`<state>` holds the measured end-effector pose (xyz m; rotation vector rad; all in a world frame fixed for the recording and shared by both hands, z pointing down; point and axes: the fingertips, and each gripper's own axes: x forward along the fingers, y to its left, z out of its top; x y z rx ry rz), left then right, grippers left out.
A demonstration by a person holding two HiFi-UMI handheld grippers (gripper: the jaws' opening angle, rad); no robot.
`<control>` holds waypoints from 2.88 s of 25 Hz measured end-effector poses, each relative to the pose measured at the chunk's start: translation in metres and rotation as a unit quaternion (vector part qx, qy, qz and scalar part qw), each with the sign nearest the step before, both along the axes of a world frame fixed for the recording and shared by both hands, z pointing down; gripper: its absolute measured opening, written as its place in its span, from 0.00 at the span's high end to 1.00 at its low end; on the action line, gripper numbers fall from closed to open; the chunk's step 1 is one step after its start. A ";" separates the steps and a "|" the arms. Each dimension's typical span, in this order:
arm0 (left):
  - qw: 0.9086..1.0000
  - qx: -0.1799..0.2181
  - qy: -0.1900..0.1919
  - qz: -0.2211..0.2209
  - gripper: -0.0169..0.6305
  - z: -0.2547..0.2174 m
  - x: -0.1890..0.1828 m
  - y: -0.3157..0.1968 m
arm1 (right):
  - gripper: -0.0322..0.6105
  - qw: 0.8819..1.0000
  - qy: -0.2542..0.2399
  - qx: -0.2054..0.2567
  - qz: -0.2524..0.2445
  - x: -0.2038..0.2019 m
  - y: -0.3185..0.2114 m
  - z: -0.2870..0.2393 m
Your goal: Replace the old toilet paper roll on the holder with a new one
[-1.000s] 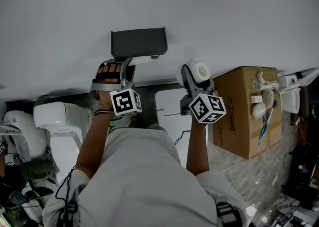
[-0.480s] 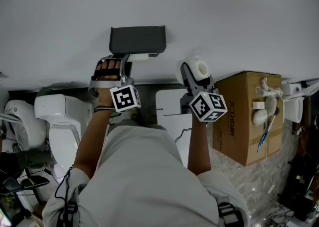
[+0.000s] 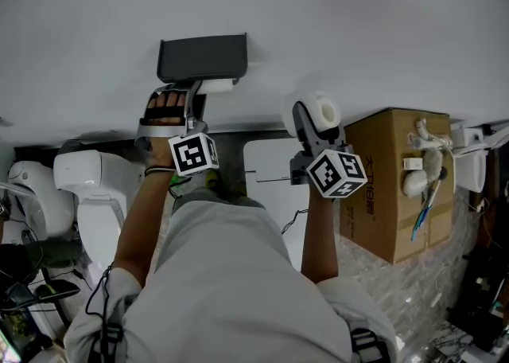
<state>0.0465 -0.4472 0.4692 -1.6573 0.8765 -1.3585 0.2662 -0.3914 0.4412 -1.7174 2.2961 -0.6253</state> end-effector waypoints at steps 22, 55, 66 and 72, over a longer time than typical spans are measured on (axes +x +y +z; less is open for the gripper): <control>0.997 -0.012 0.022 0.079 0.69 0.004 0.095 0.006 | 0.49 0.998 -0.015 -0.009 0.067 0.069 0.032 0.008; 0.907 -0.143 0.388 0.082 0.69 -0.049 0.104 0.049 | 0.49 0.995 -0.053 -0.005 0.079 0.077 0.042 0.002; 0.876 -0.115 0.467 0.036 0.69 -0.069 0.058 0.058 | 0.49 0.996 -0.077 0.016 0.050 0.057 0.036 -0.007; 0.862 -0.075 0.501 0.008 0.69 -0.085 0.021 0.056 | 0.49 0.994 -0.102 0.014 0.040 0.044 0.028 -0.008</control>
